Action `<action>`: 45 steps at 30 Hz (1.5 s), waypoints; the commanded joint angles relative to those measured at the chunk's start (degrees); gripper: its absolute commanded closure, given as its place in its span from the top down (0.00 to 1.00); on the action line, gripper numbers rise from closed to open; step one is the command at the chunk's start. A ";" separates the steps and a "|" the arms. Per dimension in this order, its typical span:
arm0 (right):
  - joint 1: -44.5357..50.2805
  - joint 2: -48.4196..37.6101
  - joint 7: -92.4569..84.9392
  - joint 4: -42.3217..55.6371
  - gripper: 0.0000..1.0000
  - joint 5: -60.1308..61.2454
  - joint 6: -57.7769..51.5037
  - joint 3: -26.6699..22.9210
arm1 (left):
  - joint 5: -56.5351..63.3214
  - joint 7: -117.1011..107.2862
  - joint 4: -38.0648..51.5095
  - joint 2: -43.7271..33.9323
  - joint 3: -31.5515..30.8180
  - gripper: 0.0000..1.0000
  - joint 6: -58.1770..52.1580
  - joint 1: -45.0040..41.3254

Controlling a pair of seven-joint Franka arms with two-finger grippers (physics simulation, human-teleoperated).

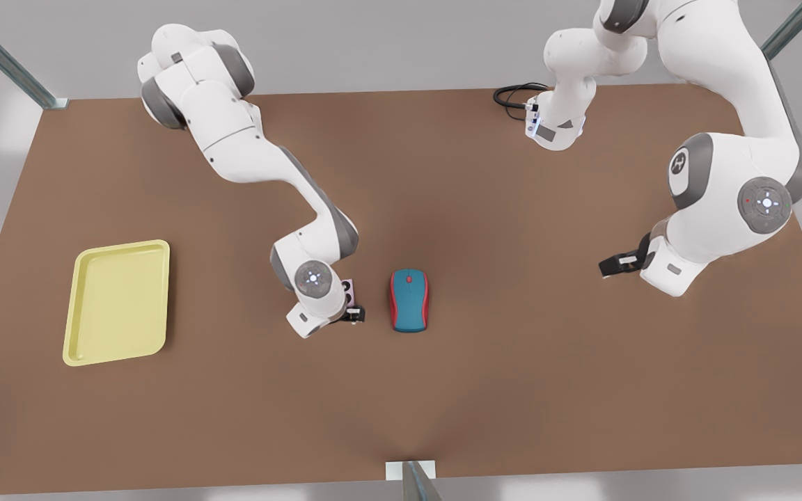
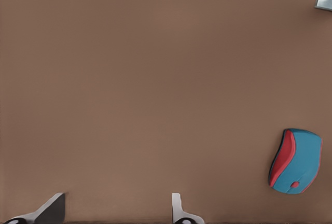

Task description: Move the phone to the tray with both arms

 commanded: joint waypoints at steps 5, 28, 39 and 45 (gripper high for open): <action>-0.39 -2.68 11.58 -11.81 1.00 -5.51 10.22 2.51 | 4.42 13.79 -1.98 -0.94 -4.28 1.00 2.27 3.58; -5.57 -4.44 1.56 -21.48 1.00 -6.04 18.57 7.79 | 4.60 12.64 -1.63 0.56 -4.19 1.00 2.00 3.05; -5.75 -4.88 -2.31 -23.85 1.00 -6.21 22.26 8.05 | 4.60 11.85 -1.54 0.65 -4.19 1.00 2.09 2.87; -5.84 -5.85 -2.57 -24.12 1.00 -6.12 21.39 8.05 | 4.60 11.76 -1.45 1.09 -4.19 1.00 2.09 2.87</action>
